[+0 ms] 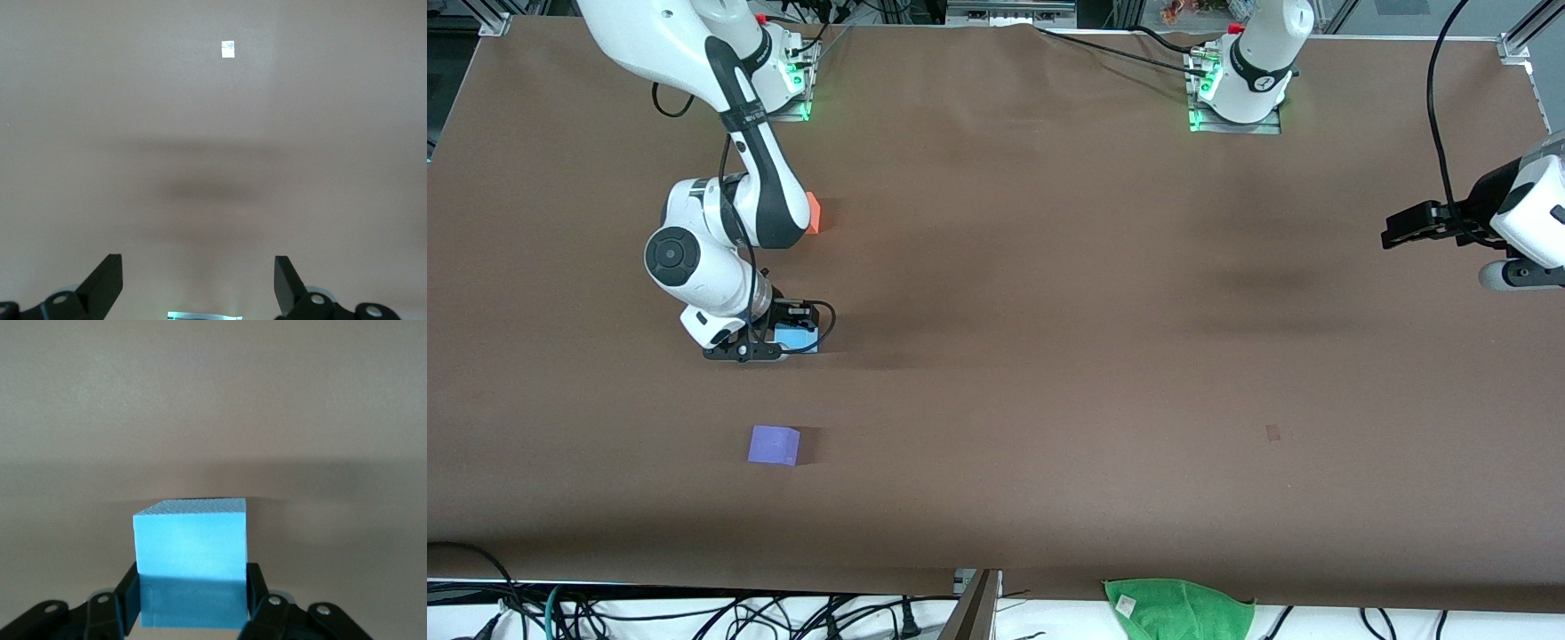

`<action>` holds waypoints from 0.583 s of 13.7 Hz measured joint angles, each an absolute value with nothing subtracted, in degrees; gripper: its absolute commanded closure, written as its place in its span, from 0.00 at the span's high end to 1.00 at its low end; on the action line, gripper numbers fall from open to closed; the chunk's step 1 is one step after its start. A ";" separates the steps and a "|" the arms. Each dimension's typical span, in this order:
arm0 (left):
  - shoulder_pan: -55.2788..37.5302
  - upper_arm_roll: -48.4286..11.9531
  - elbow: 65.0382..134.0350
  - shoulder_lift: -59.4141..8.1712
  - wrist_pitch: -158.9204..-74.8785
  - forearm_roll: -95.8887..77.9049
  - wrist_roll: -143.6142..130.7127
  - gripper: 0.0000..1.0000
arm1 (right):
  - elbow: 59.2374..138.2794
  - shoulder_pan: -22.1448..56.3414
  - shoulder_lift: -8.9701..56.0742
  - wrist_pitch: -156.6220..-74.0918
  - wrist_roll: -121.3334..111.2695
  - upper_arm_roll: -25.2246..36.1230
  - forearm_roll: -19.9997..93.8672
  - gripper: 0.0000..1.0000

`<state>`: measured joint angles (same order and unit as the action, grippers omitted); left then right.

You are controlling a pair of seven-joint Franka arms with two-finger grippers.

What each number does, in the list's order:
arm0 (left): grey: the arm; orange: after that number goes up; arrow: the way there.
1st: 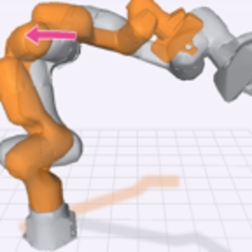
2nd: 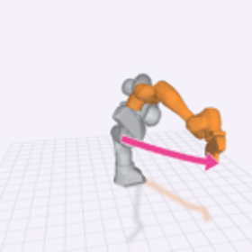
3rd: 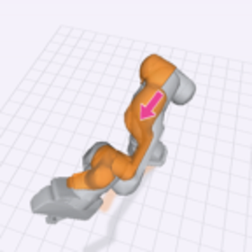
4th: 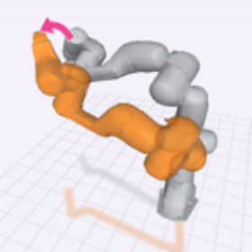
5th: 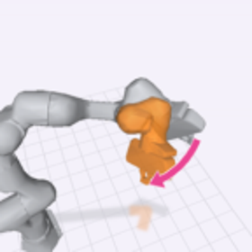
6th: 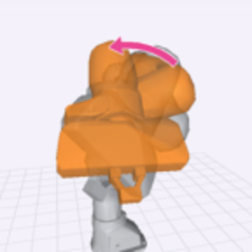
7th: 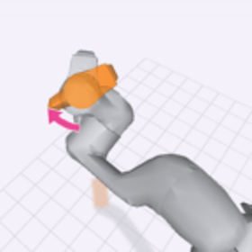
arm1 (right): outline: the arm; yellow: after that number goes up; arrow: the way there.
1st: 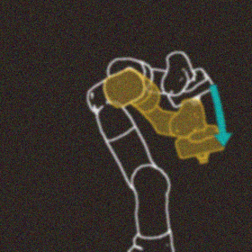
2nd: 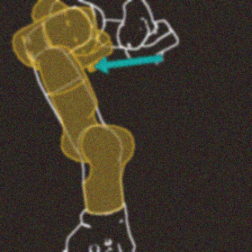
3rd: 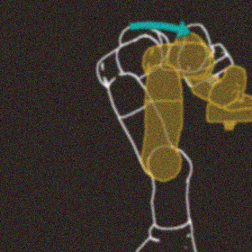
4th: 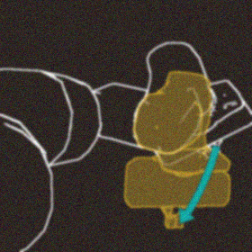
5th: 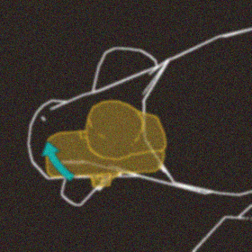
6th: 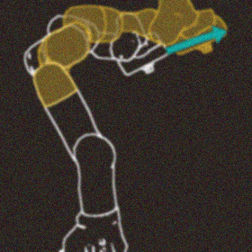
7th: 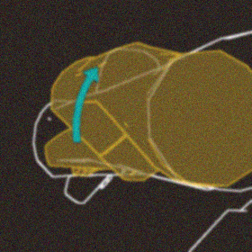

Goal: Place blue block between orange and purple blocks
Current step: 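Carry the light-blue cube with the right gripper toward the orange cube, then set the light-blue cube between orange and purple cubes, open the right gripper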

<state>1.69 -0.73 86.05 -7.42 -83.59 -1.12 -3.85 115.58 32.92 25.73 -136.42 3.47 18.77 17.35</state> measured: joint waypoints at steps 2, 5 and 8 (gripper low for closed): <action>1.64 -0.73 86.04 -7.42 -83.59 -1.12 -3.84 1.00 | 116.76 32.74 25.72 -136.80 3.48 18.80 17.72 0.67; 1.28 -0.73 86.03 -7.43 -83.59 -1.12 -3.85 1.00 | 120.89 32.36 25.71 -142.32 3.49 18.81 17.91 0.74; 0.92 -0.75 86.00 -7.43 -83.60 -1.12 -3.85 1.00 | 123.79 32.36 25.71 -145.77 3.49 18.81 17.96 0.85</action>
<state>0.92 -0.75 86.00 -7.43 -83.60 -1.12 -3.85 123.79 32.36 25.71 -145.77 3.49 18.81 17.96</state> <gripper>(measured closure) 0.000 0.269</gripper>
